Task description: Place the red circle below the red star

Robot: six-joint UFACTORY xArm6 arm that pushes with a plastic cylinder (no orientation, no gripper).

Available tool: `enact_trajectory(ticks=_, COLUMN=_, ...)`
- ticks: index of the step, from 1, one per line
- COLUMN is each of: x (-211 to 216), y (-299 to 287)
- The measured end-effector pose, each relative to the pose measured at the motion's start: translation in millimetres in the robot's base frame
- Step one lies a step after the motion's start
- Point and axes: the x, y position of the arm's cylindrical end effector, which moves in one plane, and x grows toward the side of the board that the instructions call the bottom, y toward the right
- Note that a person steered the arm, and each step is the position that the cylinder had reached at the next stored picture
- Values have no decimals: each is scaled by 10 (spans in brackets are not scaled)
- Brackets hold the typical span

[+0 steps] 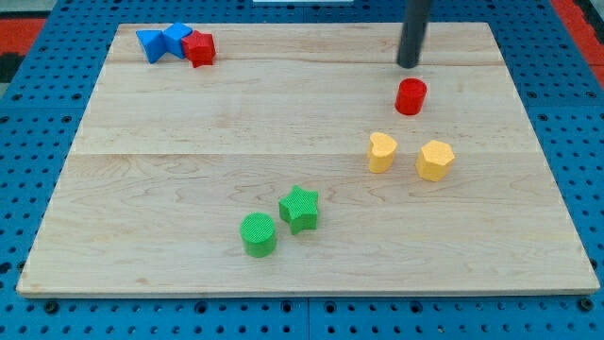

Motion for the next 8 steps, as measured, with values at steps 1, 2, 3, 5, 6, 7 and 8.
enact_trajectory(ticks=1, x=174, y=435)
enact_trajectory(ticks=2, x=449, y=-222)
enact_trajectory(ticks=3, x=383, y=-1159)
enact_trajectory(ticks=5, x=117, y=-1274)
enact_trajectory(ticks=6, x=117, y=-1274)
enact_trajectory(ticks=7, x=171, y=-1286)
enact_trajectory(ticks=8, x=172, y=-1286)
